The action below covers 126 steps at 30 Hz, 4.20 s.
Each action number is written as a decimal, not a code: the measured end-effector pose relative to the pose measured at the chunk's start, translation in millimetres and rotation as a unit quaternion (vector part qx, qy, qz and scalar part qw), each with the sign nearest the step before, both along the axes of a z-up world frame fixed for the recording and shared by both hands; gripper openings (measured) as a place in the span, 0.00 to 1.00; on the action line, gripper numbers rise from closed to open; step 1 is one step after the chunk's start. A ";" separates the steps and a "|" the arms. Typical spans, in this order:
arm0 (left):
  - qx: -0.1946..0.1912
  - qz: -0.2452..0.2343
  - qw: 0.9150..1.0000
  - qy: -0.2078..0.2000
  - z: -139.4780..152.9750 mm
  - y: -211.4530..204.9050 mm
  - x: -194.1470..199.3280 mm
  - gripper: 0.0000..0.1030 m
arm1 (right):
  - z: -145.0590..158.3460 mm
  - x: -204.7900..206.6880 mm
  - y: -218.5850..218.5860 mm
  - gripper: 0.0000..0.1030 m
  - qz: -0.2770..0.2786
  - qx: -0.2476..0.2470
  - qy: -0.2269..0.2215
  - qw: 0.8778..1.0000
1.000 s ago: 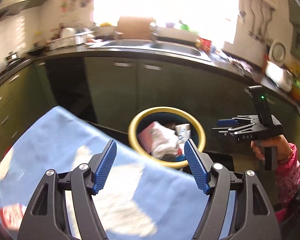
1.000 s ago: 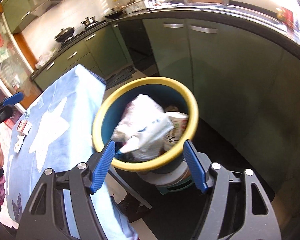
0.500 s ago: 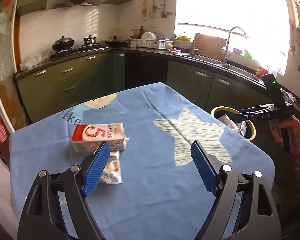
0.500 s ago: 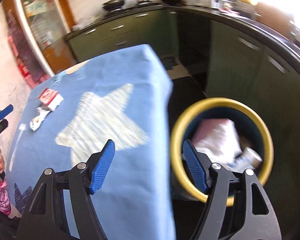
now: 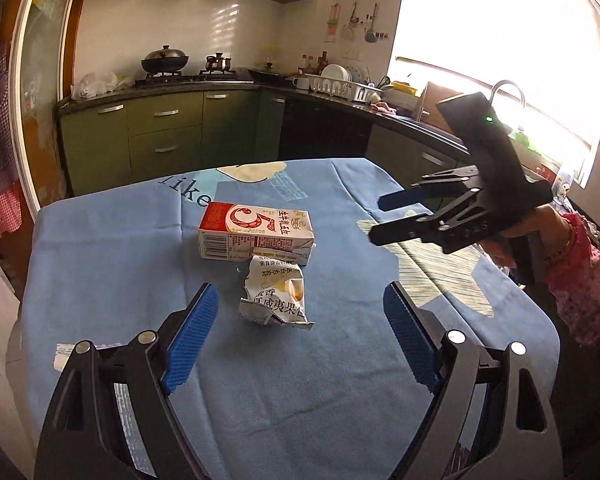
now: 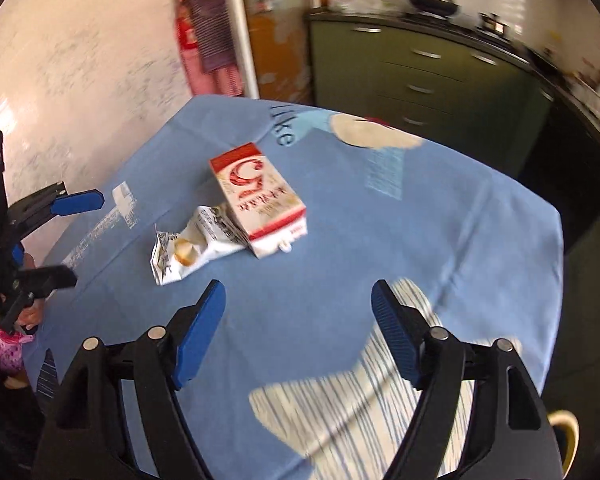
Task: Collect trash
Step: 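Move the right gripper to the milk carton and grasp it, then carry the milk carton over the bin and open the right gripper, then grasp the crumpled snack wrapper with the left gripper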
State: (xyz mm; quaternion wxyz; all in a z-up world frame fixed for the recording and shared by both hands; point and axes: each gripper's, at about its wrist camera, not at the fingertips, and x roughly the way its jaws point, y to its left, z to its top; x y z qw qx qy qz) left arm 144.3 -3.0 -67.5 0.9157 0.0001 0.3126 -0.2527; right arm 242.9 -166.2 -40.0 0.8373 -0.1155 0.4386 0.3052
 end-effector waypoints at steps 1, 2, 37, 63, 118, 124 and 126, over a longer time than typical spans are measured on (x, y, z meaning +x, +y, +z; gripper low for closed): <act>-0.001 -0.002 1.000 0.003 -0.7 -0.8 0.5 0.81 | -2.3 5.4 5.5 0.70 0.008 -0.006 0.000 1.000; -0.003 -0.003 1.000 0.006 -1.7 -1.5 1.5 0.81 | -4.9 10.2 10.3 0.70 0.017 -0.012 0.000 1.000; -0.005 -0.015 0.999 0.032 -19.2 -14.5 2.0 0.81 | -32.6 76.6 70.9 0.57 0.127 -0.025 0.003 0.992; 0.001 -0.030 0.999 -0.013 -3.6 -25.3 -16.1 0.81 | 59.9 -98.8 -192.2 0.52 -0.262 -0.014 -0.054 0.963; 0.161 0.057 0.969 0.177 -59.7 -82.4 101.2 0.64 | -27.4 -163.1 -264.5 0.71 -0.402 0.063 -0.010 0.913; 0.157 0.061 0.969 0.178 -57.5 -76.1 102.1 0.52 | -28.6 -163.1 -264.5 0.71 -0.400 0.065 -0.008 0.914; 0.158 0.059 0.969 0.178 -57.3 -75.4 101.1 0.52 | -28.5 -163.6 -265.0 0.71 -0.400 0.066 -0.009 0.914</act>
